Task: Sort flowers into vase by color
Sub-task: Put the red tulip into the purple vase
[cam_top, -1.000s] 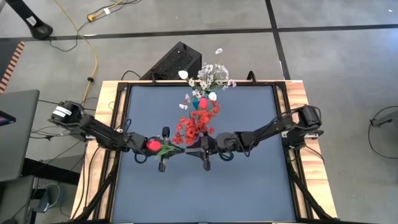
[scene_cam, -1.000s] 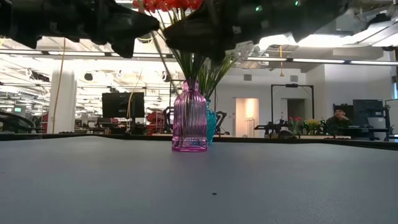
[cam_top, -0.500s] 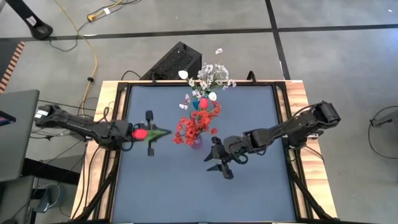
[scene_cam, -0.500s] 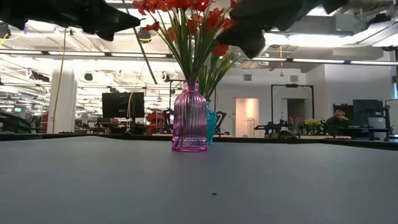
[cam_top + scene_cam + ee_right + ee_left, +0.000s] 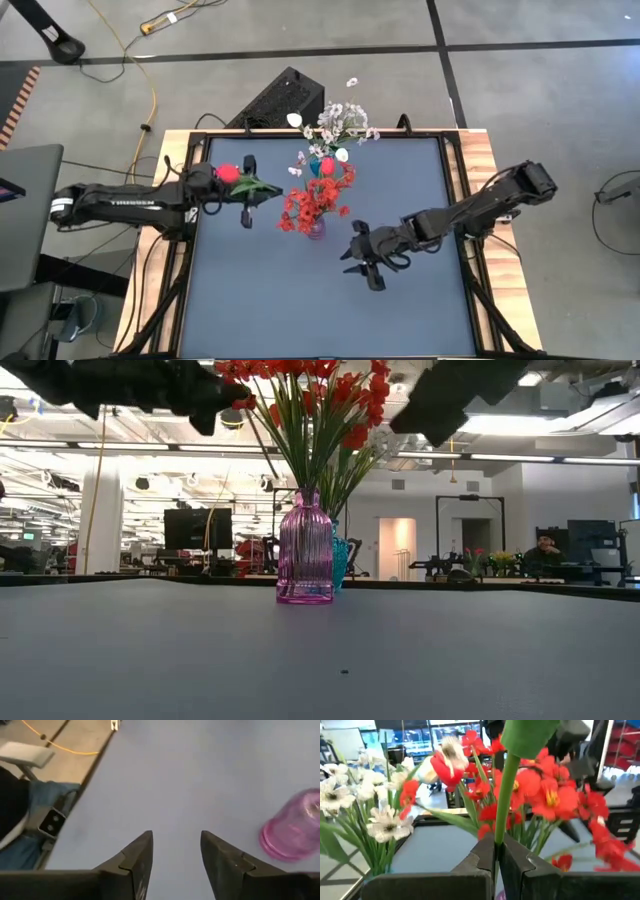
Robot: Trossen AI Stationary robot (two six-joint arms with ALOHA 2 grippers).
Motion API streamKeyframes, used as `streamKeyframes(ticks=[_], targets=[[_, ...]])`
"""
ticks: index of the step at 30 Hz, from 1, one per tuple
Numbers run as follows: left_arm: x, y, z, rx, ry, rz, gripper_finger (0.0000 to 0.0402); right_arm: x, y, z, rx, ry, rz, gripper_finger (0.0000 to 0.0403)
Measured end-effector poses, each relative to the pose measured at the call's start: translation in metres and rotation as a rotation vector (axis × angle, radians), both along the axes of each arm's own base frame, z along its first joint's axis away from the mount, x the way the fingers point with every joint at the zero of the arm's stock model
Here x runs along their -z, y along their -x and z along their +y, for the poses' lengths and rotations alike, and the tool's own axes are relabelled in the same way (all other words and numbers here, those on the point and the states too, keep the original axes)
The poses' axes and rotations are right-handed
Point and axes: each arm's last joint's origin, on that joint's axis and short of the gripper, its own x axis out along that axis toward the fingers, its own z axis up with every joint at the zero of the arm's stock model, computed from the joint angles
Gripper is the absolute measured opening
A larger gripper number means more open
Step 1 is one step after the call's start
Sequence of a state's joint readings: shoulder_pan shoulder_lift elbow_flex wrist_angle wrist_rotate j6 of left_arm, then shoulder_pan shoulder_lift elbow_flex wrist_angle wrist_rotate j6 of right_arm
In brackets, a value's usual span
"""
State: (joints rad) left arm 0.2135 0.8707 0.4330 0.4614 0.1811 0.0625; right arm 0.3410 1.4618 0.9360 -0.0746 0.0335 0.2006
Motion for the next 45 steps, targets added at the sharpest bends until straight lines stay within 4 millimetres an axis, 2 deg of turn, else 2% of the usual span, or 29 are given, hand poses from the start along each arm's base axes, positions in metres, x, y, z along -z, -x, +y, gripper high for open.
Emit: streamKeyframes(ticks=[5,11,16,45], targets=[[-0.008,-0.005,0.001,0.092,0.035,0.02,0.0,0.005,0.011,-0.004,0.044,0.041,-0.018,0.0177],[0.006,-0.019,0.003,0.113,0.105,0.074,0.0,0.009,0.014,-0.012,0.053,0.074,-0.073,0.0167],[0.007,-0.03,0.002,0.173,0.102,0.019,0.0,0.011,0.015,-0.015,0.054,0.087,-0.057,0.0164],[0.015,-0.038,0.005,0.133,0.074,0.027,0.0,0.012,0.014,-0.02,0.051,0.107,-0.052,0.0164]])
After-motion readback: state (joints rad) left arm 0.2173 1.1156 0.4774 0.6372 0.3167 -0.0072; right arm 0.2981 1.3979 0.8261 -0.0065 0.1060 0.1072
